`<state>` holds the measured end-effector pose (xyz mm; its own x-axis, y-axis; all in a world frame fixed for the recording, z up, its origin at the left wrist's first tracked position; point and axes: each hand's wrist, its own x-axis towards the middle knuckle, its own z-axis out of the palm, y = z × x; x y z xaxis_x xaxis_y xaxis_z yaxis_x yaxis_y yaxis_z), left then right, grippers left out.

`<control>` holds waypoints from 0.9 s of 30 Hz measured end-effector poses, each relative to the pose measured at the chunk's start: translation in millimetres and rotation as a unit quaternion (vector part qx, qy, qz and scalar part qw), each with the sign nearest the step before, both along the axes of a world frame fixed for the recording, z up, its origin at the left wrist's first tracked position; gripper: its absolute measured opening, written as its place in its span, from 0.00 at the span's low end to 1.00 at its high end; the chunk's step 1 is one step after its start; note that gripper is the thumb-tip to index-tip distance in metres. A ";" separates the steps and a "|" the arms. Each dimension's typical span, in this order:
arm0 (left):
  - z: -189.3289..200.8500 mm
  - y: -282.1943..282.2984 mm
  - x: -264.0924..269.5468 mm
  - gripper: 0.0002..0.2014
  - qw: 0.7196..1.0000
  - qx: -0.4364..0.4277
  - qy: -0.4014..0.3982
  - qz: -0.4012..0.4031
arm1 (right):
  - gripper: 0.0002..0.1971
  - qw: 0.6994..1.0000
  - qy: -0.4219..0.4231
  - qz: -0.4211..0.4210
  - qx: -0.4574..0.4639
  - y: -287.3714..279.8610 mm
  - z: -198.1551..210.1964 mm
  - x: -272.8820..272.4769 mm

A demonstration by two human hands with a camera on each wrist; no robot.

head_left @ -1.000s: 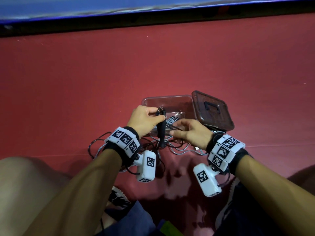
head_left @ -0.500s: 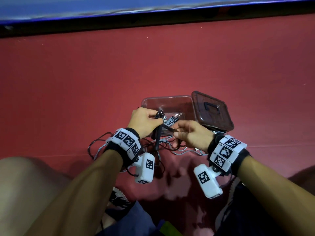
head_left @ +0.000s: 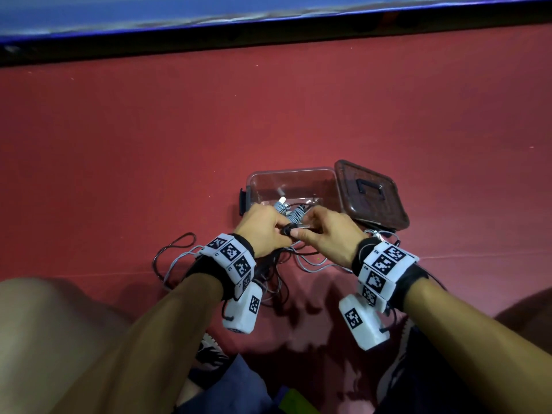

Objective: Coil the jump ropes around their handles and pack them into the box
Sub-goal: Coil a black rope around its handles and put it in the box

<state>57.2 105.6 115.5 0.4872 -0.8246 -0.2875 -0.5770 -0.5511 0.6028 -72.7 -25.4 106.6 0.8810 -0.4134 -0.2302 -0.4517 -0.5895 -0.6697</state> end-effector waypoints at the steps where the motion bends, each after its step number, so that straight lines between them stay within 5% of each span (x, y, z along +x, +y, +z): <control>1: -0.5 -0.8 -1.3 0.13 1.000 0.003 -0.002 -0.004 | 0.17 1.000 0.007 0.008 -0.008 -0.8 -1.1 -0.4; 12: 0.9 -6.1 -8.7 0.17 0.999 -0.007 -0.014 -0.031 | 0.32 0.999 0.026 0.025 0.001 -3.4 -3.2 -1.3; 27: -3.2 -6.3 -12.6 0.17 0.999 -0.034 -0.001 -0.006 | 0.15 0.995 -0.010 -0.061 0.083 -2.2 -9.6 1.6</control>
